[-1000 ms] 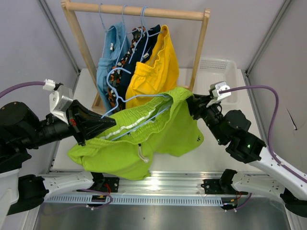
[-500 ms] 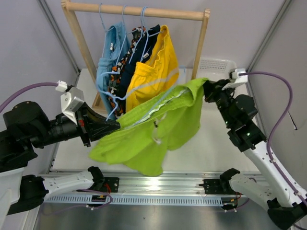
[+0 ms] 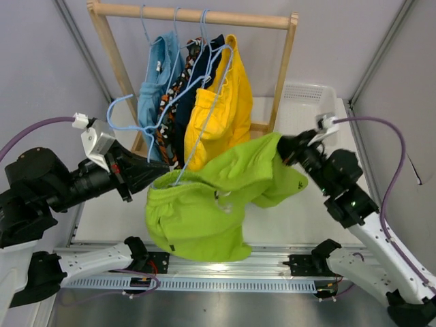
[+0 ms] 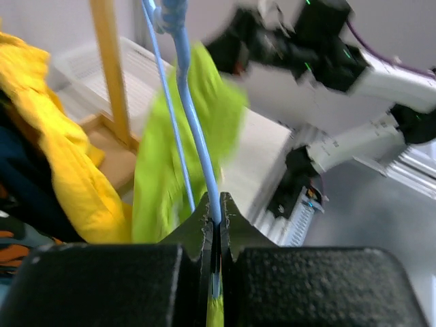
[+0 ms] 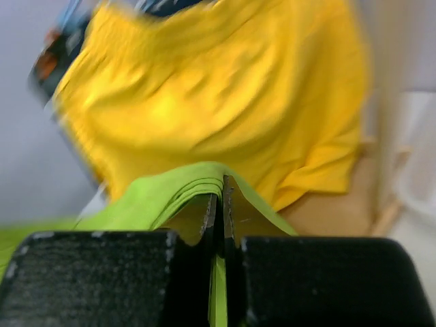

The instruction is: Remove the shorts from the hanger

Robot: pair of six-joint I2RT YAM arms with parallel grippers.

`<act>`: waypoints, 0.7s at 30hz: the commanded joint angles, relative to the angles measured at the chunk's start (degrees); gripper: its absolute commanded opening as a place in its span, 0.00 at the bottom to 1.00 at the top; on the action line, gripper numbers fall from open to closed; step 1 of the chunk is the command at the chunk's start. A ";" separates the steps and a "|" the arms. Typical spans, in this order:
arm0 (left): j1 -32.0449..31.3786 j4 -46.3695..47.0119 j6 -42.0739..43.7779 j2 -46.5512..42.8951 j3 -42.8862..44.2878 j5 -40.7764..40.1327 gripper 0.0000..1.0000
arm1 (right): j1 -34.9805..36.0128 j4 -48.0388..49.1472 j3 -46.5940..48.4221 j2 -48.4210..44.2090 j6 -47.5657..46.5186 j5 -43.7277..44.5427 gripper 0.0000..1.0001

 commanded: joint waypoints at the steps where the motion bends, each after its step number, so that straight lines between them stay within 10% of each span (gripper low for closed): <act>1: -0.26 10.11 1.00 3.40 -0.54 -9.33 0.00 | 15.18 -0.82 -1.89 -4.52 -6.26 12.35 0.00; 7: -0.26 26.20 1.54 11.32 -0.01 -30.97 0.00 | 28.75 -5.75 2.66 -5.59 -14.27 23.45 0.00; 12: -0.60 21.66 -2.41 16.41 2.63 -23.88 0.00 | 27.27 -4.87 15.98 -1.38 -21.64 30.65 0.00; 21: -6.49 22.88 -12.86 4.56 -24.96 -21.59 0.00 | -2.16 -9.97 59.58 28.49 -22.19 15.05 0.00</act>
